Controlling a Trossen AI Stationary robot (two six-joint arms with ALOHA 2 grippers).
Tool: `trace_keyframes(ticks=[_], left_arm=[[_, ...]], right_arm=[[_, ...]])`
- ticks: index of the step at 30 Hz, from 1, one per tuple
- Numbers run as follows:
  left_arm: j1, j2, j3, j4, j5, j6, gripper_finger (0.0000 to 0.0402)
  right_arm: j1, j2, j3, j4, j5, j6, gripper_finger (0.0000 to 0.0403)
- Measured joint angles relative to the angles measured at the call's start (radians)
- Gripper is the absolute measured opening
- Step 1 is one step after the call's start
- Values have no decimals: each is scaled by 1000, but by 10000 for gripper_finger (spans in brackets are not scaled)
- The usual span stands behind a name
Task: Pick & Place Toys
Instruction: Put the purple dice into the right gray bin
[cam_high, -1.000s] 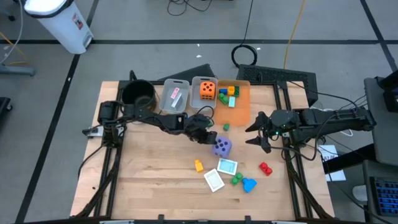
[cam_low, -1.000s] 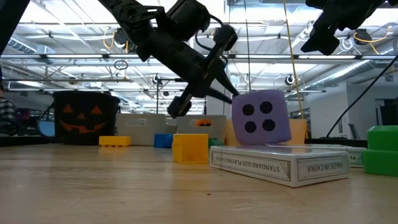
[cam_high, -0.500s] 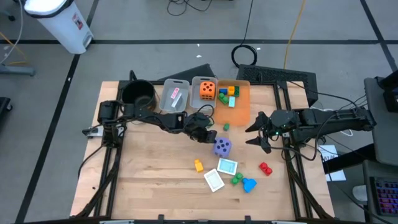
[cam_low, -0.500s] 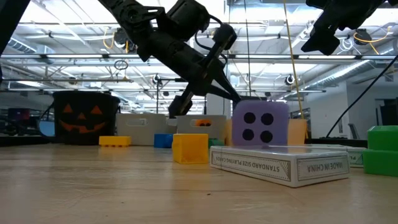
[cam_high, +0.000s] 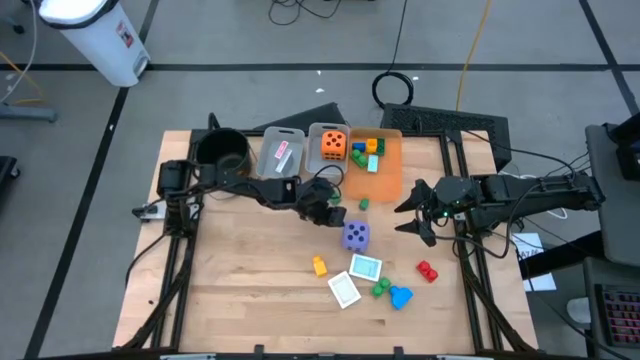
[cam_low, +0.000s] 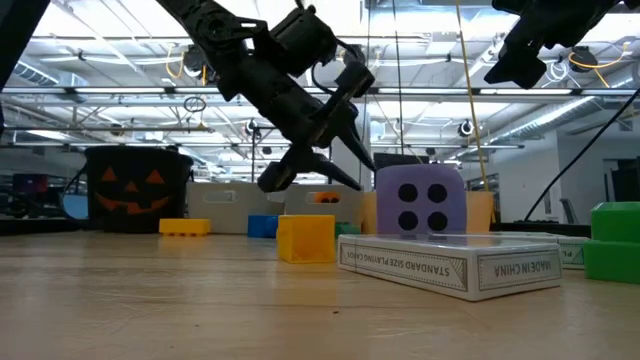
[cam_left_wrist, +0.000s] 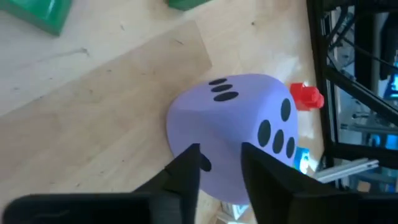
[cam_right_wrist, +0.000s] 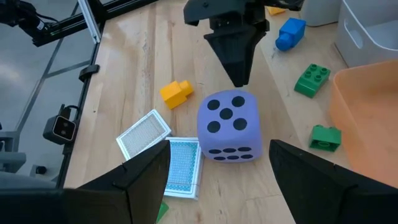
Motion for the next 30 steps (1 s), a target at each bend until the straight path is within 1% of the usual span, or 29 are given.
trace_keyframes(ticks=[4,8,12,15,18,25,27,30], left_arm=[[25,0,0,1,79,0,183],[57,0,0,2,215,-8,231],[78,0,0,3,315,-11,262],[94,0,0,4,379,3,276],[105,0,0,3,402,4,283],[119,-2,0,16,404,38,285],[119,-19,-1,26,392,57,285],[117,-68,-1,47,346,83,285]], right_arm=[[0,0,0,0,0,0,265],[0,0,0,-2,0,-2,265],[0,0,0,-3,0,-6,265],[0,0,0,-3,0,-6,265],[0,0,0,-3,0,-6,265],[0,0,0,-3,0,-7,265],[0,0,0,-3,0,-7,265],[0,0,0,-3,0,-10,265]])
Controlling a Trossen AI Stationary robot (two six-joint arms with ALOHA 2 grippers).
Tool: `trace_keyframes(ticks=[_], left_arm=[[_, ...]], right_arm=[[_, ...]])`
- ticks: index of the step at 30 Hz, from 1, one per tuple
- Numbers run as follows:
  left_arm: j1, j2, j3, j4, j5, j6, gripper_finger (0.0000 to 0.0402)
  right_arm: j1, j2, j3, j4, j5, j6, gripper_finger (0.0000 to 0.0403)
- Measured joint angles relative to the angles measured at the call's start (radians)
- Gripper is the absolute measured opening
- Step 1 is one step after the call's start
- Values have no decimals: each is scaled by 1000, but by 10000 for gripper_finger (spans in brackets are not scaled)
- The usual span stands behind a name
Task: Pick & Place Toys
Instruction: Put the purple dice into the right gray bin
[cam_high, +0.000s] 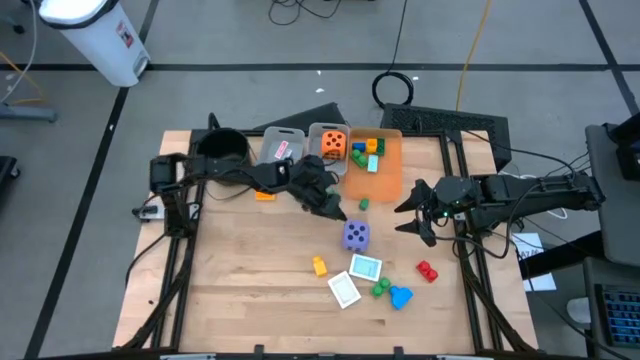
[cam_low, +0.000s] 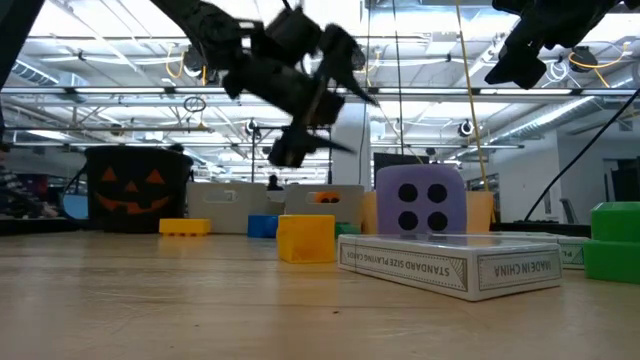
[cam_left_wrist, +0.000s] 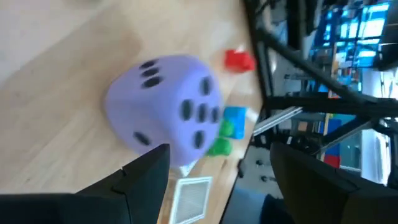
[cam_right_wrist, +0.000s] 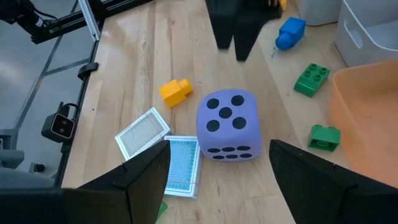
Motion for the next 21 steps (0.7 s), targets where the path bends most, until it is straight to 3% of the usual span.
trace_keyframes(ticks=[5,10,16,21], left_arm=[[-1,-96,40,-9,-115,56,285],[-30,-124,208,-78,-243,196,285],[-79,-115,469,-445,-452,528,285],[-138,-114,563,-676,-670,735,285]], right_arm=[[0,0,0,0,4,0,265],[0,0,0,0,18,0,265],[-1,-4,0,0,24,-15,265],[0,-13,0,0,23,0,265]])
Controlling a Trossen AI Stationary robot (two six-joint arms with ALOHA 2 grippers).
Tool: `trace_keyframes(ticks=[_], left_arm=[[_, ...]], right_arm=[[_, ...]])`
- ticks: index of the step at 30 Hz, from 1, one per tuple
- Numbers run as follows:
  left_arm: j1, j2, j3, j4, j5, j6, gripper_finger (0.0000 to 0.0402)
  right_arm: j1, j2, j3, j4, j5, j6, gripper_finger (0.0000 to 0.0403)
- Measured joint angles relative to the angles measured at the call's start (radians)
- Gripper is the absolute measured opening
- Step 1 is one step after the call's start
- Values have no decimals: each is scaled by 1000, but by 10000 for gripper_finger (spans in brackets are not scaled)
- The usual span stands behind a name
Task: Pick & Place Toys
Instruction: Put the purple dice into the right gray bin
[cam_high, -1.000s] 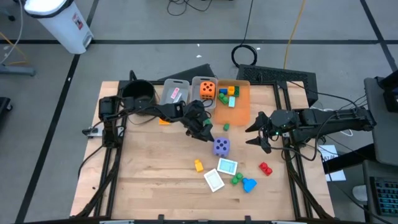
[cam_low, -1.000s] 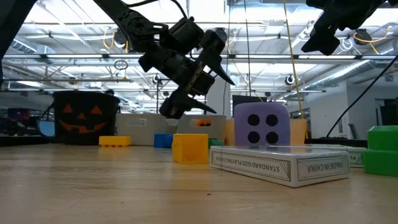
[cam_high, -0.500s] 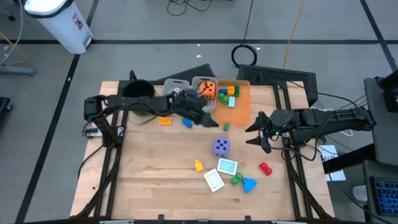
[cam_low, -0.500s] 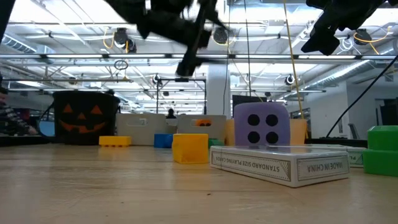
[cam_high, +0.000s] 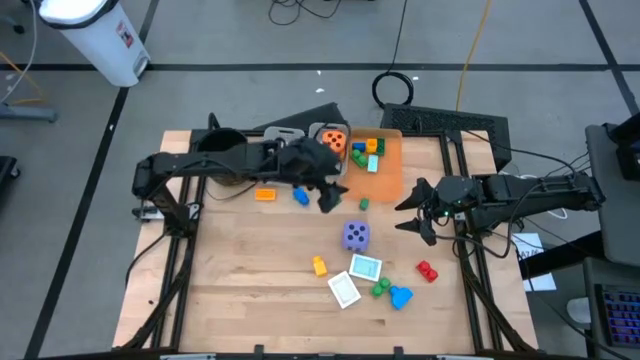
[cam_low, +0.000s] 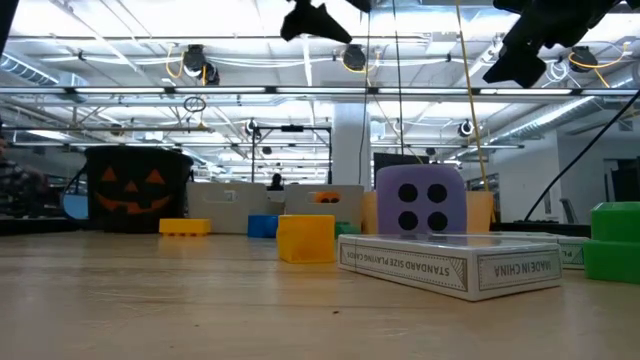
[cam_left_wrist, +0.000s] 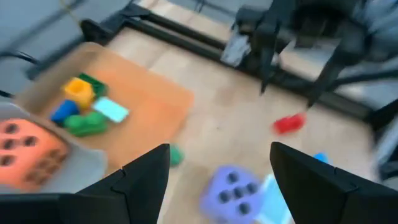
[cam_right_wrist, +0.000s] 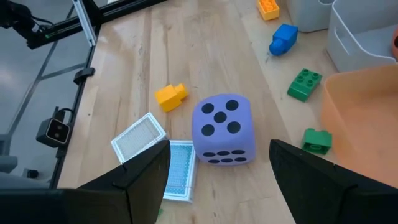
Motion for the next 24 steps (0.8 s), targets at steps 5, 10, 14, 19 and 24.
trace_keyframes(ticks=[5,10,14,19,24], left_arm=[[-51,1,-28,-11,-34,-29,285],[-43,1,-111,2,50,-226,285],[-33,1,-191,54,111,-420,285],[-42,2,-314,266,122,-504,285],[-55,2,-398,460,89,-434,285]], right_arm=[[0,-1,0,0,0,23,265],[0,3,0,0,0,37,265],[0,3,0,0,1,37,265],[0,3,0,0,2,38,265],[0,3,0,0,3,55,265]])
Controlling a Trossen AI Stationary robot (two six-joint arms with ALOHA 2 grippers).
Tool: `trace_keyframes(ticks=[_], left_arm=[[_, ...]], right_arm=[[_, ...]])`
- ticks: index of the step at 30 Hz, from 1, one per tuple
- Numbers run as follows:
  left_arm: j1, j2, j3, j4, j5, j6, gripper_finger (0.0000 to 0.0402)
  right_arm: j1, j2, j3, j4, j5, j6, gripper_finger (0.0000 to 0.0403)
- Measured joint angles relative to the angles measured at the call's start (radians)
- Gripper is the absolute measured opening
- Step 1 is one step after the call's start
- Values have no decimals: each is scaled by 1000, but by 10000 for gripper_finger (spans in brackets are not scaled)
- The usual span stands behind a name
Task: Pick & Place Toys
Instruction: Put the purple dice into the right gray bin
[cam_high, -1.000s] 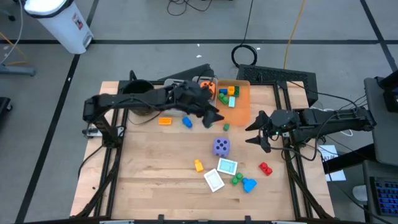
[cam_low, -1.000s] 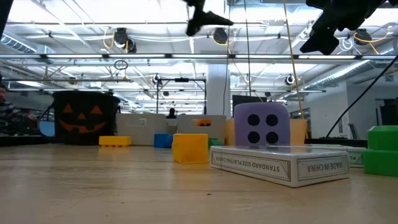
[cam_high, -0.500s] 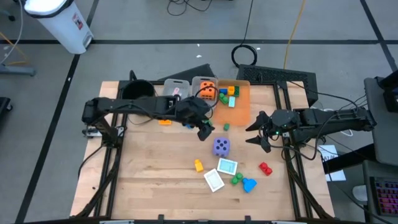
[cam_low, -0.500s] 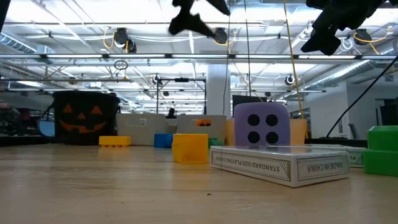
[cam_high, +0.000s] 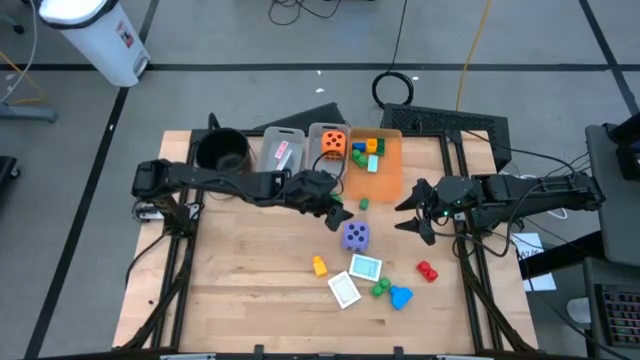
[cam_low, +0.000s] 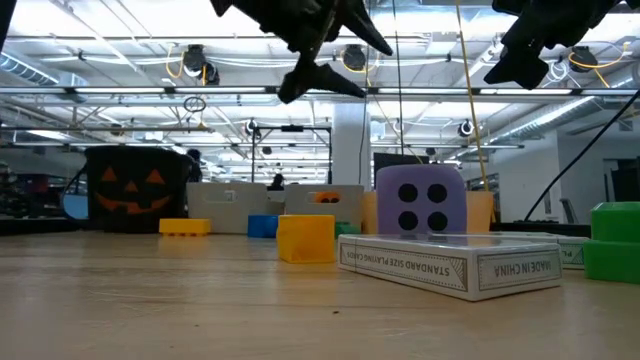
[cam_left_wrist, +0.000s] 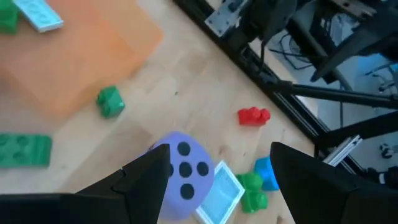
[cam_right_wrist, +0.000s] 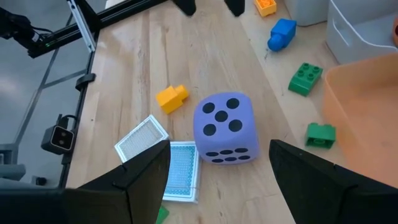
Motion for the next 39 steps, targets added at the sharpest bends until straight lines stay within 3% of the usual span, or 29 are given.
trace_keyframes(ticks=[11,20,26,35,39], left_arm=[[6,0,-23,-54,-46,-322,285],[-20,23,-23,-167,-61,-401,285],[-30,80,-23,-76,-33,-439,285],[-24,129,-23,-77,-11,-470,285],[-24,126,-23,-71,-18,-473,285]], right_arm=[[0,0,0,0,-3,6,265],[1,0,0,0,-3,-19,265],[7,6,-2,-23,-3,-34,265],[60,46,-161,90,-1,-36,263],[76,88,-235,230,38,-22,232]])
